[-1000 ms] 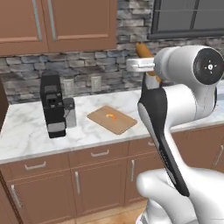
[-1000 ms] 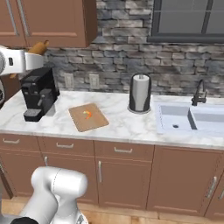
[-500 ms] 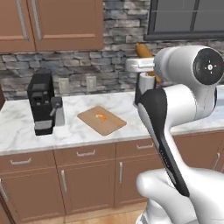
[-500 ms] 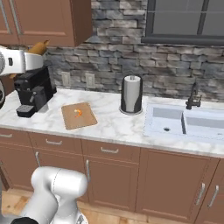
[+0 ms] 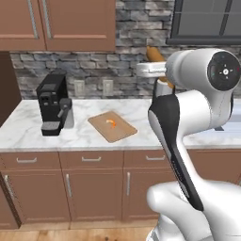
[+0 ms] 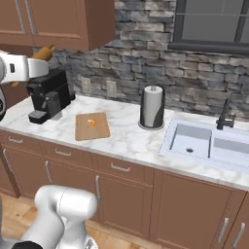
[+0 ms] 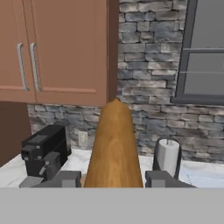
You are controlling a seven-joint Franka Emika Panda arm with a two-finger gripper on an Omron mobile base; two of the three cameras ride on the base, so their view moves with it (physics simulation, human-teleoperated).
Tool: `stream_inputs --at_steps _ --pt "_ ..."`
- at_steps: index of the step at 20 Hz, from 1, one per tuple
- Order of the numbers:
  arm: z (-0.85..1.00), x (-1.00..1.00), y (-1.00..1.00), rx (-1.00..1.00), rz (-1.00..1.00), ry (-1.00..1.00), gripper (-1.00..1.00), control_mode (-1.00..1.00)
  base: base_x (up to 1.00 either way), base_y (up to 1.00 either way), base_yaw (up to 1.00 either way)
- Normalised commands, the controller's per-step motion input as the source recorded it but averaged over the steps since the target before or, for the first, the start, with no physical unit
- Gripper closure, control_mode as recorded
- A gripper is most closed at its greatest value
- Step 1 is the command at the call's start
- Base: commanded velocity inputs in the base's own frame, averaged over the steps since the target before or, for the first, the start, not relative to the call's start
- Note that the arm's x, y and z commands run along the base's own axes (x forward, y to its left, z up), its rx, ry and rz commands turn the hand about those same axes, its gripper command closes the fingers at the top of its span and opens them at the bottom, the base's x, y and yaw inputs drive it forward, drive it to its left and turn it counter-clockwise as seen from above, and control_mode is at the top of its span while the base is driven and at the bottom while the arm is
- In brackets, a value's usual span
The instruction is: Open the cabinet, retrieve the rolling pin, and place it next to the meat on the cutting board to prepare for tenderizing.
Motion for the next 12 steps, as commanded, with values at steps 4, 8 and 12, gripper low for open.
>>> stream_inputs --at_steps 4,8,12 --pt "0.00 0.00 0.00 0.00 0.00 0.00 1.00 1.00 0.00 -0.13 0.17" --pt "0.00 0.00 0.00 0.00 0.00 0.00 1.00 1.00 0.00 0.00 0.03" --pt "0.00 0.00 0.00 0.00 0.00 0.00 1.00 1.00 -0.03 0.00 0.00"
